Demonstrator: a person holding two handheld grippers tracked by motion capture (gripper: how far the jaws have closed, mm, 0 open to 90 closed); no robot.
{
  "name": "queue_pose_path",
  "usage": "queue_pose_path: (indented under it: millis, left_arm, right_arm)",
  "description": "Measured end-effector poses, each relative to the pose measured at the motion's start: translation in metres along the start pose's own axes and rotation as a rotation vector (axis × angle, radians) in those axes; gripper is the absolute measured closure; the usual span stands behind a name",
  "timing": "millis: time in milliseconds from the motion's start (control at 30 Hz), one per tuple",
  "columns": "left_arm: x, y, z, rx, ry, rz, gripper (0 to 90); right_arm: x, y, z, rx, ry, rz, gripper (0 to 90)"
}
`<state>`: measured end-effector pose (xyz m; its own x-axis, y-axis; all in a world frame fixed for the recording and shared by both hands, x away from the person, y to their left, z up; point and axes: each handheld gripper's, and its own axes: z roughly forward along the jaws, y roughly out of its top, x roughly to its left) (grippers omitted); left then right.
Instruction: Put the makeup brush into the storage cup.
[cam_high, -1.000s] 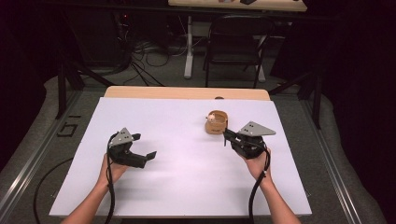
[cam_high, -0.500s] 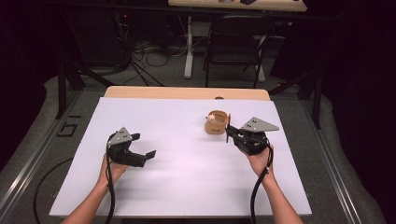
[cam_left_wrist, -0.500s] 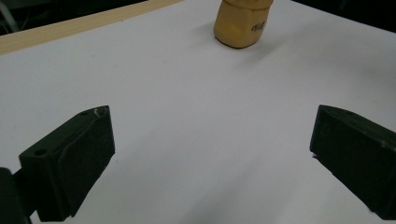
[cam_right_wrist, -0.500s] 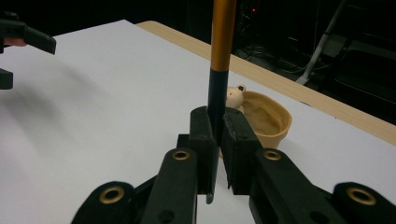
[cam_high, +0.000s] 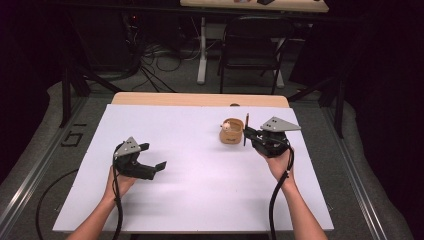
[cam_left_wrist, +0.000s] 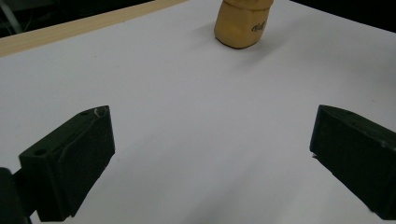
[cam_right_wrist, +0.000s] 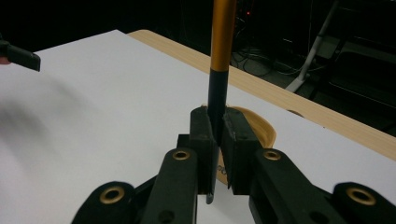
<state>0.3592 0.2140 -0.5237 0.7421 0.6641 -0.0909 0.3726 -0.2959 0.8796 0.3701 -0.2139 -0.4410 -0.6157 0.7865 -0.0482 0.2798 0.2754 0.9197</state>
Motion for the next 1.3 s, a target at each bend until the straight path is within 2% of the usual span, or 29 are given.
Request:
queue_pose_path:
  millis: [200,733,1000,1133,1300]
  left_arm:
    - [-0.002,0.0,0.001,0.005,0.005,0.013,0.0]
    - [-0.003,0.002,0.002,0.002,0.01,0.026,0.0]
    - [-0.003,0.0,0.0,0.003,0.01,0.024,0.0]
    - [-0.004,0.001,0.0,0.008,0.013,0.042,0.0]
    - [-0.005,0.001,0.001,0.014,0.014,0.045,0.0]
  right_arm:
    - [-0.002,0.013,0.003,-0.015,0.006,-0.007,83.6]
    - [-0.018,0.041,0.009,-0.069,-0.019,-0.026,83.6]
    - [-0.025,0.044,0.017,-0.081,-0.018,-0.016,83.6]
    - [-0.027,0.044,0.023,-0.086,-0.022,-0.012,83.6]
    - [-0.027,0.043,0.032,-0.082,-0.028,-0.017,83.6]
